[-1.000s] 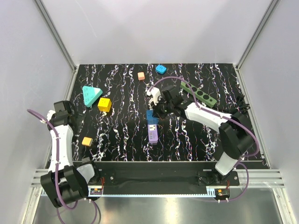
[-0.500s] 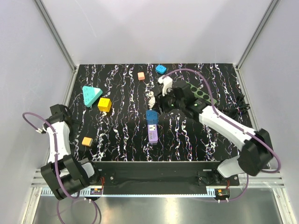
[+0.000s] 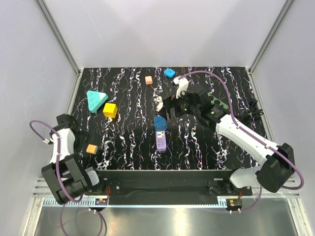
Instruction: Insert the plug
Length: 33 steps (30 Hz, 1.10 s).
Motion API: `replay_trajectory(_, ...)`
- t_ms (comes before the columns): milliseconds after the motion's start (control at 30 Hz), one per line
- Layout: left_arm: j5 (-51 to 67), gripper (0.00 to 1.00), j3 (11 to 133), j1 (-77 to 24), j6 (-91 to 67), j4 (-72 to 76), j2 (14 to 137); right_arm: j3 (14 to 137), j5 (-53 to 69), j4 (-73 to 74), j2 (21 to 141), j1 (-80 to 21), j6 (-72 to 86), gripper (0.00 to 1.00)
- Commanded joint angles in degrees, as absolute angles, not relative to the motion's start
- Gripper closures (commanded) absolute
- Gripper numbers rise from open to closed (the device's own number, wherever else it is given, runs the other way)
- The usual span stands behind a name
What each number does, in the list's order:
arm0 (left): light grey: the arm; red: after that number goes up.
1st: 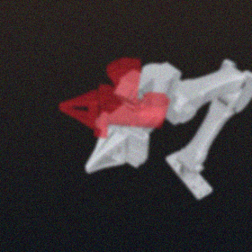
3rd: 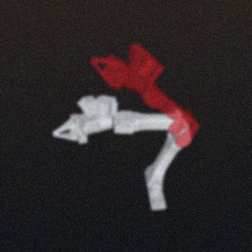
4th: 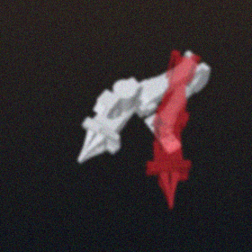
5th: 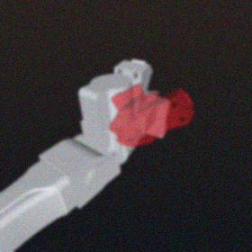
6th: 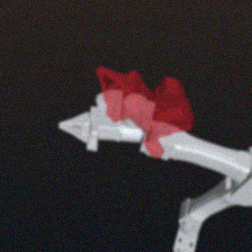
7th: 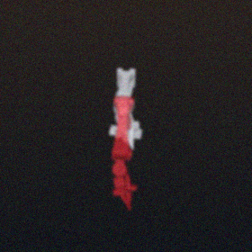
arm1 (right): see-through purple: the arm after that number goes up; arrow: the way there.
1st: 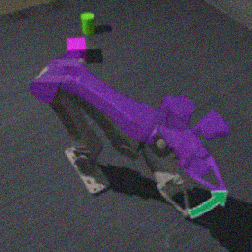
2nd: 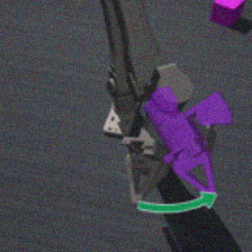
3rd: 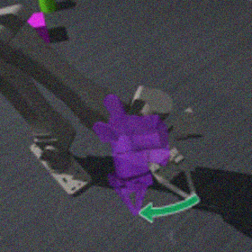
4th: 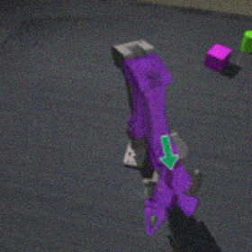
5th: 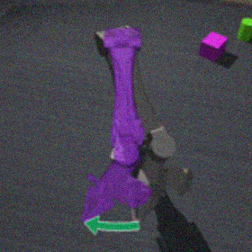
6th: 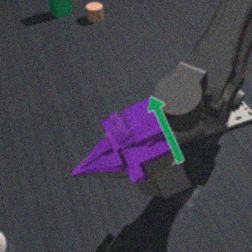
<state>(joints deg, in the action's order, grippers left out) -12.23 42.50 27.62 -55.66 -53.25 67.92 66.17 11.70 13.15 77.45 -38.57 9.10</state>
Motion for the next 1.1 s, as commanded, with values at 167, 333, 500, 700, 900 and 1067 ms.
replay_trajectory(167,-6.9,0.01,41.5,24.1,-51.2,-42.2,75.9,65.3,13.0,11.6,74.4,-38.8,10.3,0.00)
replay_trajectory(333,-4.2,0.17,40.7,21.8,-50.4,-40.4,80.2,64.9,12.9,11.4,74.7,-38.8,9.7,0.00)
replay_trajectory(500,-1.7,0.69,41.9,19.3,-46.4,-39.6,77.3,64.6,10.2,11.9,75.9,-38.8,10.5,0.00)
replay_trajectory(700,8.9,1.00,46.2,11.7,-30.3,-34.6,69.4,68.0,11.8,14.9,79.2,-38.7,11.3,0.00)
replay_trajectory(900,23.8,1.00,46.0,-1.1,-18.2,-22.8,55.6,77.9,24.7,22.8,83.4,-34.8,17.1,0.18)
replay_trajectory(1067,23.6,1.00,48.2,-15.3,-10.5,-21.8,50.2,81.8,39.3,25.1,84.3,-30.9,21.6,0.42)
